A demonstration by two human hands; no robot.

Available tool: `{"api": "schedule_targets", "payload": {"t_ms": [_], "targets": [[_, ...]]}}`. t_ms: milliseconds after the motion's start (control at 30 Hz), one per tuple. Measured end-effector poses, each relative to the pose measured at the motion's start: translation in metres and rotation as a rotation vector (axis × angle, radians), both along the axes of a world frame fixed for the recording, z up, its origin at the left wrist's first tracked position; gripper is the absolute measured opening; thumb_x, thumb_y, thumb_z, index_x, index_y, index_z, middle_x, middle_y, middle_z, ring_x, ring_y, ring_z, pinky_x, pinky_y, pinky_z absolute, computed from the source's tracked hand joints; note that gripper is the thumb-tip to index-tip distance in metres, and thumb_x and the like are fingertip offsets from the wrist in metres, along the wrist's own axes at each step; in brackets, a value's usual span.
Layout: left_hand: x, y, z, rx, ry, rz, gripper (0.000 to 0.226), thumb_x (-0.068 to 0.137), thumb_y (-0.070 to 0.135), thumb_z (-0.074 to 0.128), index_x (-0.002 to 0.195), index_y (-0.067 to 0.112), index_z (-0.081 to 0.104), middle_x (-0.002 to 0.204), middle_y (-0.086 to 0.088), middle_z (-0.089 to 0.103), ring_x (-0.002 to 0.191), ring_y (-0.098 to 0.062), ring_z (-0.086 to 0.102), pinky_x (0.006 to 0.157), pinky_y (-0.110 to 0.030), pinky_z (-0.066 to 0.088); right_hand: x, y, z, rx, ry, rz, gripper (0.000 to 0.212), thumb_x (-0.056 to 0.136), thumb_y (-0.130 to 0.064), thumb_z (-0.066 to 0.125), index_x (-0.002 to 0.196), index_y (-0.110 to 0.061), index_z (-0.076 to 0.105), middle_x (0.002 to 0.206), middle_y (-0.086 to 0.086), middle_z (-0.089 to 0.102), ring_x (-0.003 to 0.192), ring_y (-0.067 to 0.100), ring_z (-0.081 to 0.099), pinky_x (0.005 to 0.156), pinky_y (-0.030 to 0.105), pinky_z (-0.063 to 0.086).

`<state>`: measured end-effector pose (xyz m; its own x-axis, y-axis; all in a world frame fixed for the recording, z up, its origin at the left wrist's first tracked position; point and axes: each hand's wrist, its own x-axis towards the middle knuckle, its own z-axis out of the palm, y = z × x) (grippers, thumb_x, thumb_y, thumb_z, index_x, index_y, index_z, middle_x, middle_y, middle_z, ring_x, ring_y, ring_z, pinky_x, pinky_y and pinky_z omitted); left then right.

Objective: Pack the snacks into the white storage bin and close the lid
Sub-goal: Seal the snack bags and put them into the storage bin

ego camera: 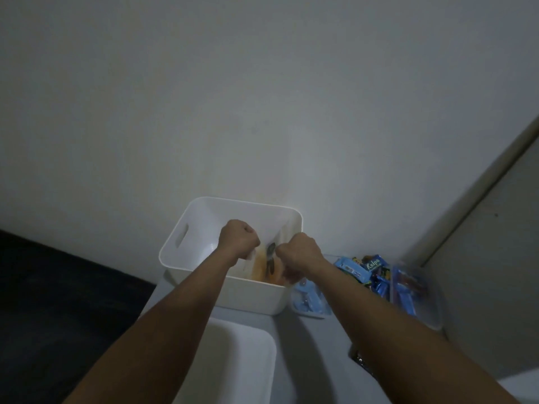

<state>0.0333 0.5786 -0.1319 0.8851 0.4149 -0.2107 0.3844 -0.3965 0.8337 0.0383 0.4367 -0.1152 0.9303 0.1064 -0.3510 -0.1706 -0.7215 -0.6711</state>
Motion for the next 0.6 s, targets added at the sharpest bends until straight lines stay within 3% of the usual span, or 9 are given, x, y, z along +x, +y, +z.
{"api": "schedule_targets", "payload": {"t_ms": [133,267,367,467,500,600], "targets": [[0.003,-0.007,-0.012,-0.029,0.032,-0.051,0.006,0.077,0.002,0.067,0.082,-0.001,0.069,0.084,-0.021,0.07,0.071,-0.035,0.07,0.063,-0.038,0.059,0.0,-0.002,-0.002,0.008,0.165,0.002,0.032,0.092,-0.02,0.044,0.077,0.004,0.058,0.06,0.015,0.064,0.044,0.023,0.063,0.043,0.025,0.052],[0.004,-0.012,-0.025,-0.148,0.147,-0.141,0.009,0.083,0.009,0.065,0.088,0.004,0.071,0.095,-0.019,0.069,0.08,-0.029,0.064,0.064,-0.035,0.054,0.002,-0.002,-0.008,-0.076,0.256,0.097,0.029,0.088,-0.01,0.044,0.072,0.004,0.063,0.039,0.01,0.058,0.03,0.017,0.054,0.04,0.022,0.048],[0.008,-0.013,-0.033,-0.168,0.262,-0.129,0.02,0.088,0.014,0.059,0.1,0.0,0.068,0.093,-0.016,0.064,0.079,-0.029,0.059,0.066,-0.034,0.047,0.005,-0.002,-0.013,-0.133,0.172,0.102,0.021,0.083,-0.013,0.051,0.073,-0.001,0.064,0.044,0.008,0.062,0.032,0.017,0.058,0.039,0.022,0.05],[0.013,-0.012,-0.037,-0.052,0.37,-0.182,0.033,0.096,0.013,0.045,0.119,-0.006,0.058,0.116,-0.026,0.061,0.099,-0.038,0.061,0.087,-0.042,0.052,0.009,-0.005,-0.018,-0.206,0.011,0.099,0.016,0.082,-0.021,0.06,0.07,-0.01,0.057,0.069,0.01,0.067,0.054,0.022,0.068,0.052,0.029,0.059],[0.014,-0.013,-0.037,-0.06,0.41,-0.208,0.035,0.096,0.016,0.046,0.121,-0.006,0.057,0.118,-0.027,0.06,0.099,-0.038,0.06,0.087,-0.043,0.051,0.011,-0.007,-0.019,-0.218,-0.026,0.095,0.016,0.079,-0.022,0.062,0.069,-0.011,0.056,0.074,0.009,0.067,0.061,0.024,0.069,0.059,0.032,0.061],[0.015,-0.02,-0.04,-0.162,0.445,-0.255,0.036,0.091,0.026,0.057,0.116,0.0,0.062,0.098,-0.019,0.064,0.075,-0.027,0.058,0.071,-0.033,0.051,0.016,-0.017,-0.025,-0.145,-0.11,0.037,0.024,0.071,-0.028,0.065,0.084,-0.008,0.068,0.082,0.011,0.071,0.071,0.028,0.07,0.069,0.04,0.062]]}}
